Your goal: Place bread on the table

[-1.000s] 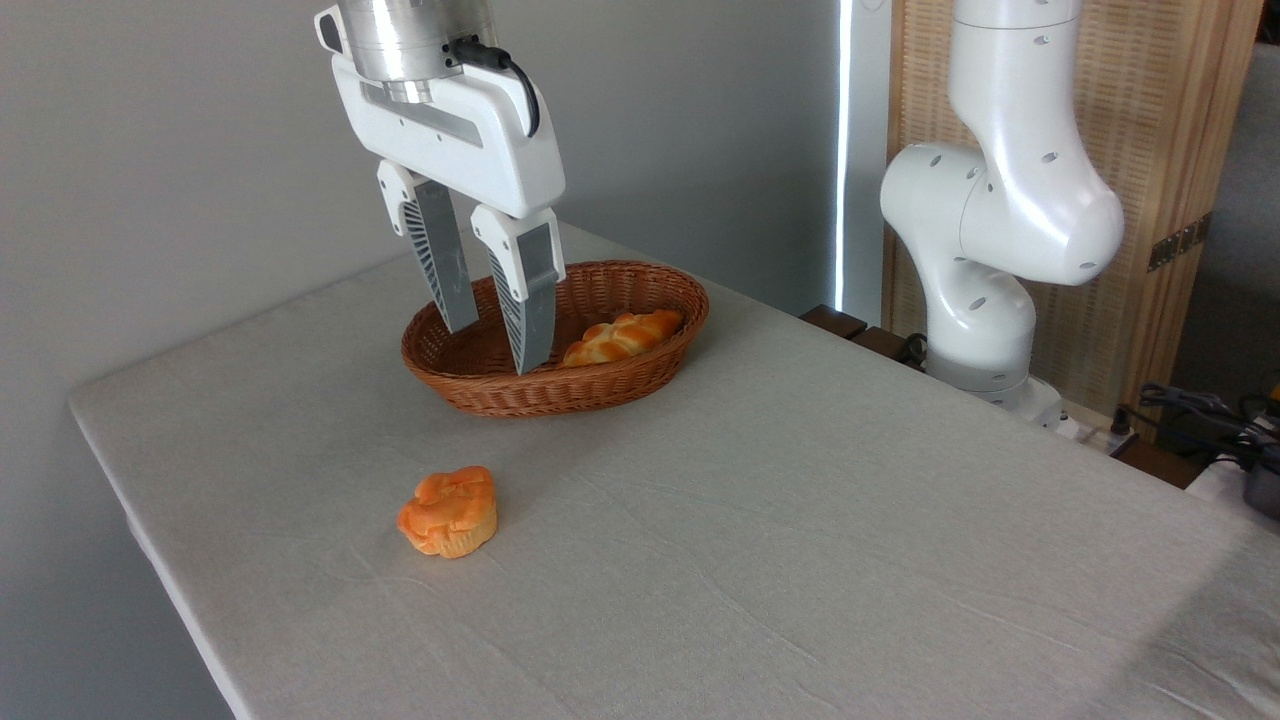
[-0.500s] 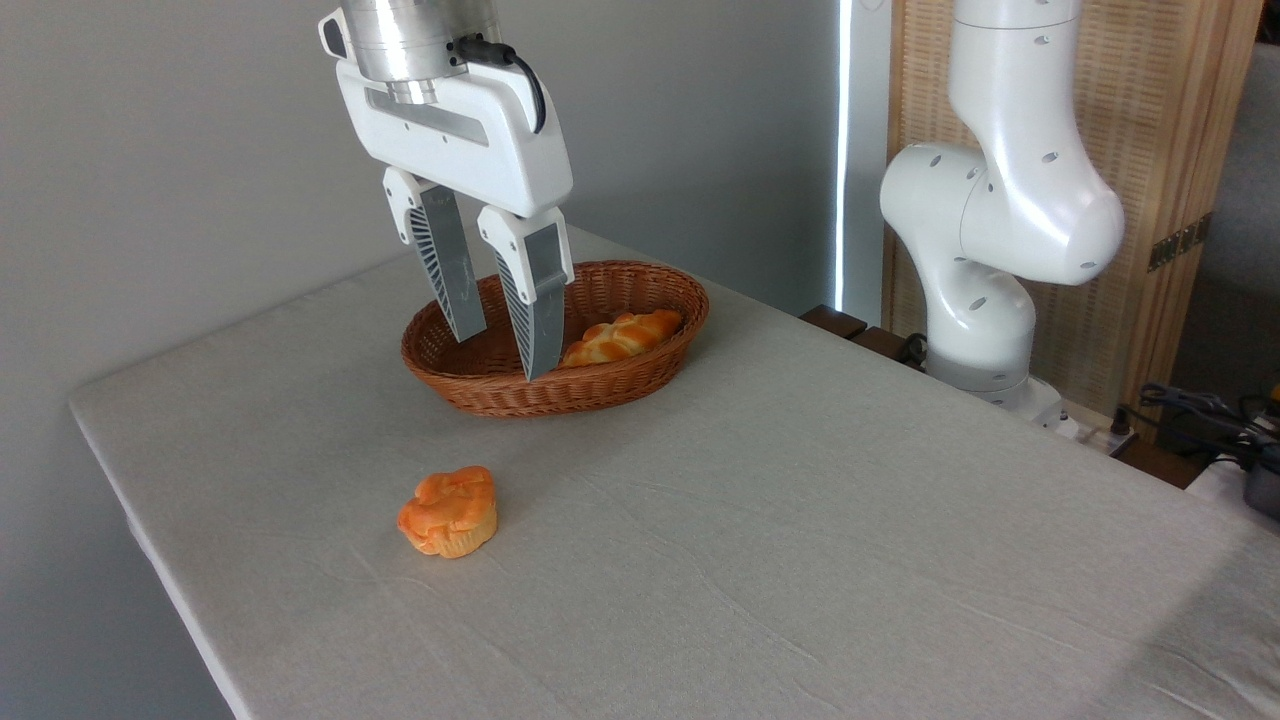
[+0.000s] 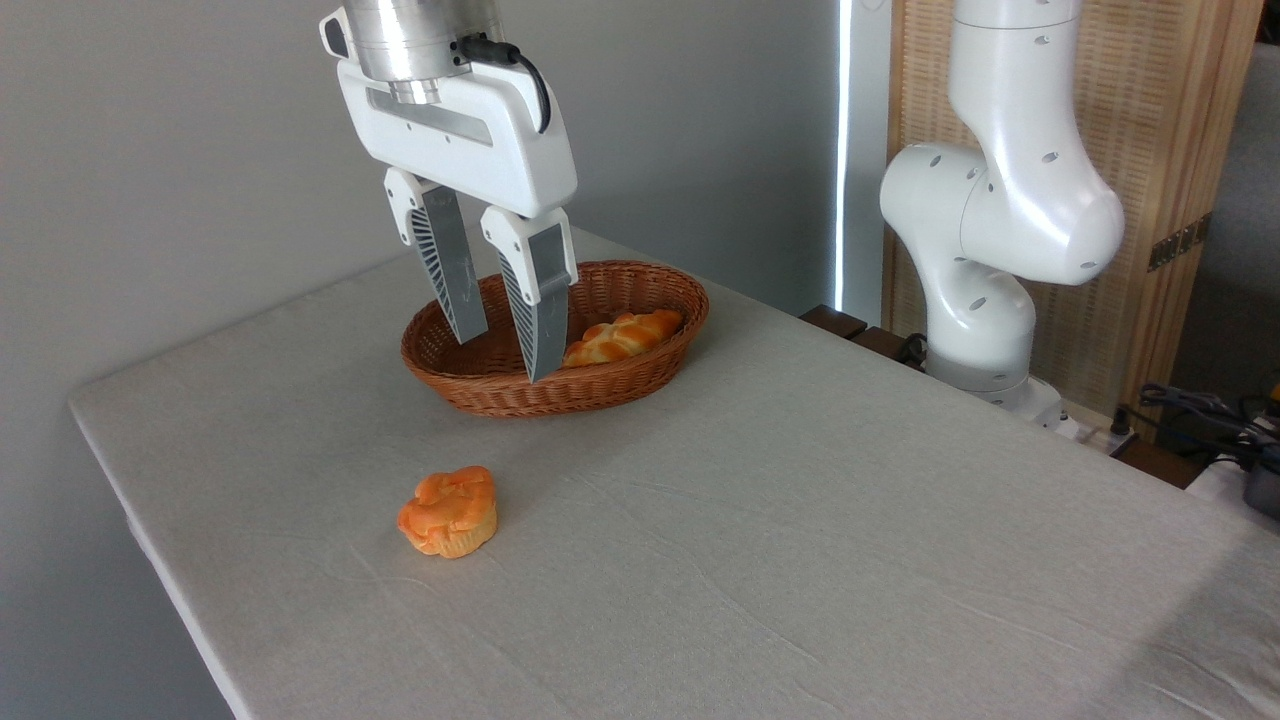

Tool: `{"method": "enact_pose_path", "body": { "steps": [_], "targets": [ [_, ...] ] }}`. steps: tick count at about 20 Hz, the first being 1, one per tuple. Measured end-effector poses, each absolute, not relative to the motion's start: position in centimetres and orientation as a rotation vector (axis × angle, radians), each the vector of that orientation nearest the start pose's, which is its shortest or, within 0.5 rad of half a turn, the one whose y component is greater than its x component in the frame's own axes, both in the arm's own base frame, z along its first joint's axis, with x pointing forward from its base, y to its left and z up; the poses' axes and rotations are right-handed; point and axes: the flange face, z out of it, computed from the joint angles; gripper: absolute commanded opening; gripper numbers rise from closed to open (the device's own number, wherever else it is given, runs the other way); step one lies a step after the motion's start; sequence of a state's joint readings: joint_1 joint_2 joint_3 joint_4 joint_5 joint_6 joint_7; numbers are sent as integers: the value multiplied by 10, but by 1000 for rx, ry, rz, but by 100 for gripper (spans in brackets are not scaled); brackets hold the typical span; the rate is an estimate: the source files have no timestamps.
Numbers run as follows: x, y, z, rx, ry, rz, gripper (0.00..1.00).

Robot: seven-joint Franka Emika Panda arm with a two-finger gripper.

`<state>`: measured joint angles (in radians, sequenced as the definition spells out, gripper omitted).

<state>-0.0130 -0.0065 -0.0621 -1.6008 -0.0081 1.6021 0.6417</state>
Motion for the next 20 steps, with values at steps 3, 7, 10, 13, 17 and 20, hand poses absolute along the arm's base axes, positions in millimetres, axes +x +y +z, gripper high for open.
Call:
{"method": "enact_pose_path", "body": {
  "steps": [3, 7, 10, 13, 17, 20],
  "targets": [
    [554, -40, 617, -2949, 1097, -15, 100],
    [554, -41, 617, -2949, 1099, -16, 100],
    [554, -41, 617, -2949, 1099, -16, 100],
    [554, -38, 617, -2952, 1092, -16, 100],
    [554, -38, 617, -2952, 1091, -16, 100],
    [554, -38, 617, -2952, 1092, -16, 100]
  ]
}}
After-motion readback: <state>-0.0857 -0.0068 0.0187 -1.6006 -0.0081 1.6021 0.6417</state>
